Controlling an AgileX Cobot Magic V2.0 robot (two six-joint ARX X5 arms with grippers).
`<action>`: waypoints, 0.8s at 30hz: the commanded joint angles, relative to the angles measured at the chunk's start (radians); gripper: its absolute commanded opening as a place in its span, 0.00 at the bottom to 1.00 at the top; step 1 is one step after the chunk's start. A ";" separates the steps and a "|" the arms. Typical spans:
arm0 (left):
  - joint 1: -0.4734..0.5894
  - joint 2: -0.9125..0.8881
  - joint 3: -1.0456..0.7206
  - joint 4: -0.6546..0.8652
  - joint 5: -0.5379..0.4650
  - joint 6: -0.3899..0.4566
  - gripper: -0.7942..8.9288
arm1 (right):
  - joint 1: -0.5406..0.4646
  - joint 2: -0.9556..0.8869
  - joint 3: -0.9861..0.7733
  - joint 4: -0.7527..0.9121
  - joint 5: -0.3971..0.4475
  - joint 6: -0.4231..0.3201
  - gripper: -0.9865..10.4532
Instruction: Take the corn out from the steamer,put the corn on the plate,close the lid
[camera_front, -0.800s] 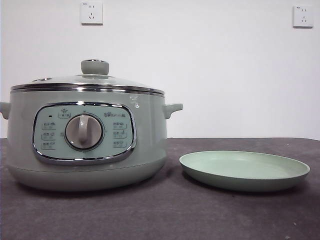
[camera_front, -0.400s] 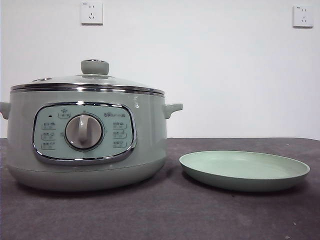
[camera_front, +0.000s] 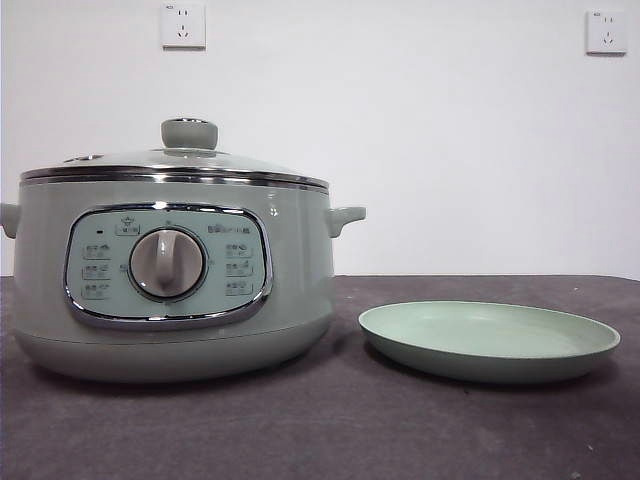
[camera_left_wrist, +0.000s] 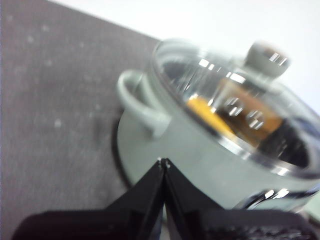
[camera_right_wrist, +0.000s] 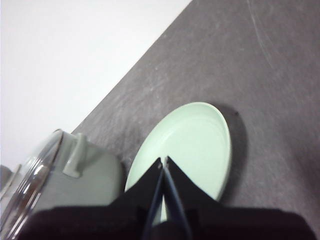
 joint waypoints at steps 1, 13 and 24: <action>0.003 0.027 0.067 -0.023 0.000 -0.005 0.07 | 0.001 0.039 0.055 -0.003 -0.006 -0.078 0.08; 0.003 0.310 0.368 -0.030 0.006 0.116 0.07 | 0.001 0.387 0.408 -0.080 -0.029 -0.404 0.09; 0.002 0.656 0.636 -0.105 0.212 0.248 0.08 | 0.001 0.759 0.766 -0.296 -0.325 -0.663 0.09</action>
